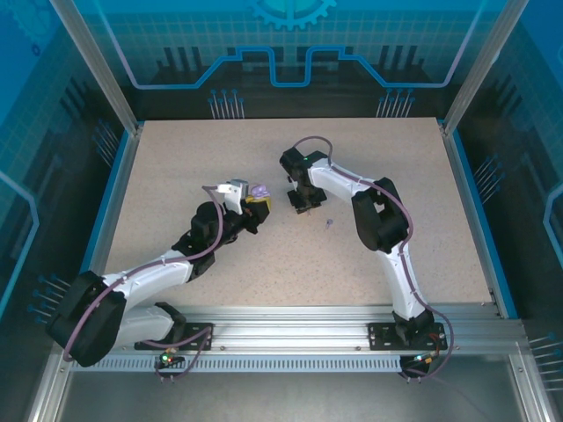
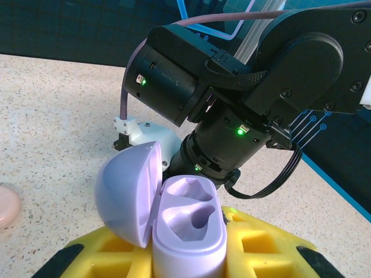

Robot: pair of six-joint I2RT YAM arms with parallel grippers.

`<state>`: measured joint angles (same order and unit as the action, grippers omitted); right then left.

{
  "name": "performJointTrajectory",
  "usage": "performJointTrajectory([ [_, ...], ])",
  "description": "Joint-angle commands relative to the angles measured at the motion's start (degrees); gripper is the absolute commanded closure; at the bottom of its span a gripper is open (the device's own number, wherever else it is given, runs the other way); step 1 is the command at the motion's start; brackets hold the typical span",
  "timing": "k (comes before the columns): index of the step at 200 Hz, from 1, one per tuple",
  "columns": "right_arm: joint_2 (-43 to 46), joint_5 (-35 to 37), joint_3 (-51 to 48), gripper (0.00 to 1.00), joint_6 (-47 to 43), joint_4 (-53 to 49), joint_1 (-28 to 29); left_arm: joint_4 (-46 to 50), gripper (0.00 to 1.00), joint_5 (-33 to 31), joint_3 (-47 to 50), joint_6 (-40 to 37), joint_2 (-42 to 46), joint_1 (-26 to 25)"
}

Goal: Insert wireless bluetooth earbuds into charging case

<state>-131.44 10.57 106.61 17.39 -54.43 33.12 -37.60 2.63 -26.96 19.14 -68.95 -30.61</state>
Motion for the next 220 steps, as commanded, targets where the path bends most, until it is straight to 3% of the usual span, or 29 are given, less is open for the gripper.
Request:
performJointTrajectory([
  [1,-1.55,0.96,0.91,0.81,-0.51,-1.87,0.54,-0.36,1.0,1.17,-1.8,-0.47,0.67,-0.33],
  [60,1.45,0.39,-0.03,1.0,-0.01,-0.95,0.8,-0.35,1.0,1.21,-1.43,-0.58,0.41,-0.38],
  [91,5.34,-0.95,-1.73,1.0,1.04,0.67,0.61,-3.18,1.0,0.46,1.0,-1.31,-0.35,-0.35],
  [133,11.57,-3.1,-5.6,1.0,2.4,3.04,0.57,-13.9,1.0,1.0,6.1,-6.34,-5.06,-0.41],
  [220,29.25,-7.16,-13.78,1.0,4.67,8.49,0.66,-22.83,1.0,3.93,3.06,-7.39,-16.84,-0.4],
])
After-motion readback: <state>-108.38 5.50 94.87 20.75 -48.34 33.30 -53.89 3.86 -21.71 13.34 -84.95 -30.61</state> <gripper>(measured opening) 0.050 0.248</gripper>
